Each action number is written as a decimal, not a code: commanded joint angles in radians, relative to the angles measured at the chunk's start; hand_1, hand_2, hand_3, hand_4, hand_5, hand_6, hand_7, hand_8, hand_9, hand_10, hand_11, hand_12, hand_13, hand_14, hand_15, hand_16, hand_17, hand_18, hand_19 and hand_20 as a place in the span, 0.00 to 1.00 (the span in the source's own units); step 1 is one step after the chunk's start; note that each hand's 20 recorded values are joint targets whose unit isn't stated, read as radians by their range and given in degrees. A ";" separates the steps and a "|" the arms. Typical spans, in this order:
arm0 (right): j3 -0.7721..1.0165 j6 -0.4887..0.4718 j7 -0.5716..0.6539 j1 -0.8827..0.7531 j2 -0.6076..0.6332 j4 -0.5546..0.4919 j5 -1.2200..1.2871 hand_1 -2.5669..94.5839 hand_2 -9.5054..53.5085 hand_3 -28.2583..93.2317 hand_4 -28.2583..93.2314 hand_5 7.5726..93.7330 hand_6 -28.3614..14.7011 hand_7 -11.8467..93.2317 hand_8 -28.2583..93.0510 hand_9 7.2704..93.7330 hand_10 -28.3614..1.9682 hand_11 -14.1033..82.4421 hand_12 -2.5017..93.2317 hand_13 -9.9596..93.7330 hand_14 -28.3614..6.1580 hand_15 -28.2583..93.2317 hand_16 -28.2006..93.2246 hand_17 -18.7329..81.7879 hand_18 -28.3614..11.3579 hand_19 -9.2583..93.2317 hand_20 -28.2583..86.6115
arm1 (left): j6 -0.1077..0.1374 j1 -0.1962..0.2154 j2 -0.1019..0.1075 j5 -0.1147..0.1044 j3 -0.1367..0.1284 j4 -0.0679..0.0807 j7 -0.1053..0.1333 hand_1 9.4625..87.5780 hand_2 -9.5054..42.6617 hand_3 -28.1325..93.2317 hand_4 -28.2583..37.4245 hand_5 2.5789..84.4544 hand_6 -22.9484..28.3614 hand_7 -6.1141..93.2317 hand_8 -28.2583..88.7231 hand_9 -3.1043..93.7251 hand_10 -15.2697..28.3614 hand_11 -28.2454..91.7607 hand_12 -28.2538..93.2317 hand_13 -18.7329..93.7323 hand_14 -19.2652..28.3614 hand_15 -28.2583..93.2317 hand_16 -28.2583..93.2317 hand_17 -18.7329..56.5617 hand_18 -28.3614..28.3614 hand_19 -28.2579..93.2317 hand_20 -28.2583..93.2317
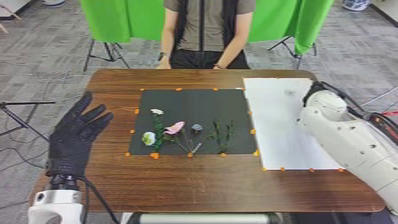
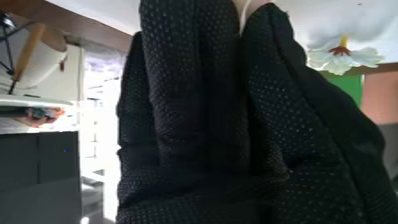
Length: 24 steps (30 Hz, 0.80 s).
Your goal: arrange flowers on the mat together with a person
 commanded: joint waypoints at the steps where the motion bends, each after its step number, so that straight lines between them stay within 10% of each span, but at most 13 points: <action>1: 0.023 0.031 -0.031 -0.018 -0.003 -0.049 -0.052 0.68 0.00 0.73 0.00 0.88 0.73 0.32 0.20 0.98 0.76 0.20 0.32 0.91 0.77 0.51 0.48 0.52 0.49 0.73 0.29 | -0.012 0.012 -0.013 0.006 0.000 -0.004 -0.006 0.16 0.28 0.88 0.02 0.38 0.55 0.15 0.17 0.39 0.74 0.39 0.32 0.40 0.90 0.54 0.19 0.16 0.94 0.67 0.27; 11: 0.132 0.100 -0.102 -0.110 0.036 -0.287 -0.111 0.69 0.00 0.74 0.00 0.90 0.70 0.32 0.21 0.99 0.78 0.20 0.34 0.93 0.78 0.50 0.51 0.53 0.53 0.68 0.30 | -0.007 0.024 -0.012 0.008 -0.013 -0.011 -0.012 0.16 0.28 0.88 0.02 0.38 0.55 0.15 0.17 0.39 0.74 0.39 0.32 0.40 0.90 0.54 0.19 0.16 0.94 0.67 0.27; 24: 0.213 -0.034 -0.278 -0.255 -0.147 -0.521 -0.029 0.68 0.00 0.75 0.00 0.89 0.68 0.31 0.22 1.00 0.78 0.21 0.36 0.92 0.77 0.52 0.51 0.55 0.56 0.62 0.36 | -0.007 0.028 -0.013 0.006 -0.017 -0.013 -0.014 0.16 0.28 0.88 0.02 0.38 0.55 0.15 0.17 0.39 0.74 0.39 0.32 0.40 0.90 0.54 0.19 0.16 0.94 0.67 0.27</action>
